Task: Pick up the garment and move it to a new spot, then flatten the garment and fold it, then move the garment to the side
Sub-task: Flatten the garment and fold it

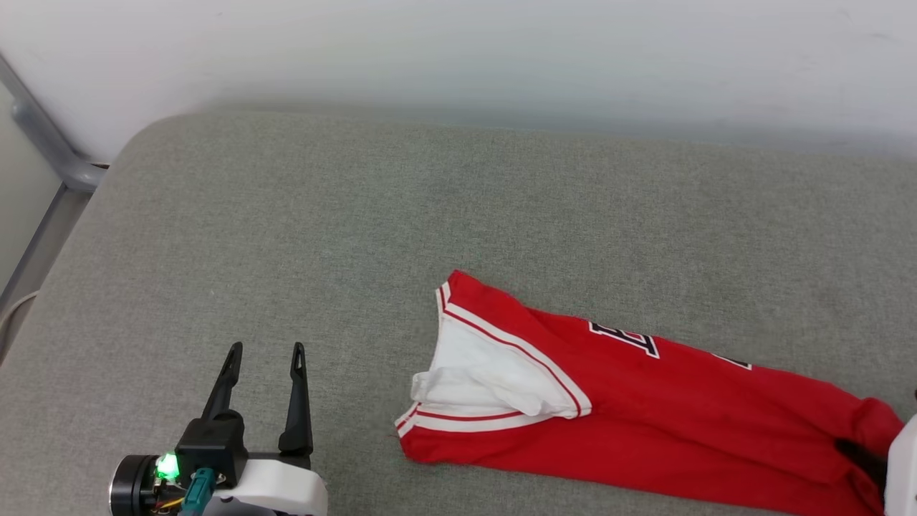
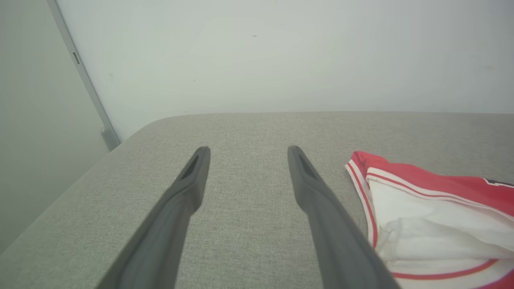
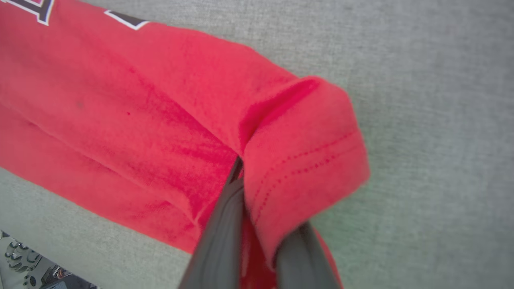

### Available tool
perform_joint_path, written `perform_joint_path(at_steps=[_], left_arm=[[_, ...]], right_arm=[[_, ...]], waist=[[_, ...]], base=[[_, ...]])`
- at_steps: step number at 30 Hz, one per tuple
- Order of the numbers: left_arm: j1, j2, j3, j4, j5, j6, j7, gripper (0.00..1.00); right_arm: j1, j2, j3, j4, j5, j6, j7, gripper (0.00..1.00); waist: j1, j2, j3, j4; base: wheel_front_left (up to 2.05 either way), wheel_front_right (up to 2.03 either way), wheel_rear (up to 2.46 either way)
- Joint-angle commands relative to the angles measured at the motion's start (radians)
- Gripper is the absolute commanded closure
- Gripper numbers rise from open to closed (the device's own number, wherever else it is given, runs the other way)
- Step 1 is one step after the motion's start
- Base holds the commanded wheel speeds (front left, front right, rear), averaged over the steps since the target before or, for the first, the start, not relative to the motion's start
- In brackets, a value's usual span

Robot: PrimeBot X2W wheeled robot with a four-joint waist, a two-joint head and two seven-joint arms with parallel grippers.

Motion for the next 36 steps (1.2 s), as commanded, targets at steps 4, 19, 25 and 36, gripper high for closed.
perform_joint_path(at_steps=[4, 19, 25, 36], left_arm=[[0.020, -0.008, 0.011, 0.007, 0.019, -0.017, -0.003, 0.00], [0.042, -0.022, 0.037, 0.009, 0.047, -0.042, -0.002, 0.00], [0.025, -0.031, 0.034, 0.007, 0.052, -0.052, -0.002, 0.00], [-0.011, -0.043, 0.032, 0.007, 0.059, -0.060, -0.002, 0.00]], right_arm=[[0.010, -0.061, 0.001, 0.049, -0.023, -0.002, -0.021, 1.00], [0.029, -0.102, -0.021, -0.162, 0.090, -0.002, 0.026, 1.00], [-0.010, -0.049, -0.017, -0.322, 0.067, -0.002, 0.095, 1.00], [-0.180, 0.111, 0.092, -0.395, -0.045, -0.002, 0.215, 1.00]], waist=[[0.0000, 0.0000, -0.015, -0.004], [0.0000, 0.0000, -0.039, -0.024], [0.0000, 0.0000, -0.024, -0.020], [0.0000, 0.0000, 0.020, 0.010]], base=[[0.00, 0.00, 0.00], [0.00, 0.00, 0.00], [0.00, 0.00, 0.00], [0.00, 0.00, 0.00]])
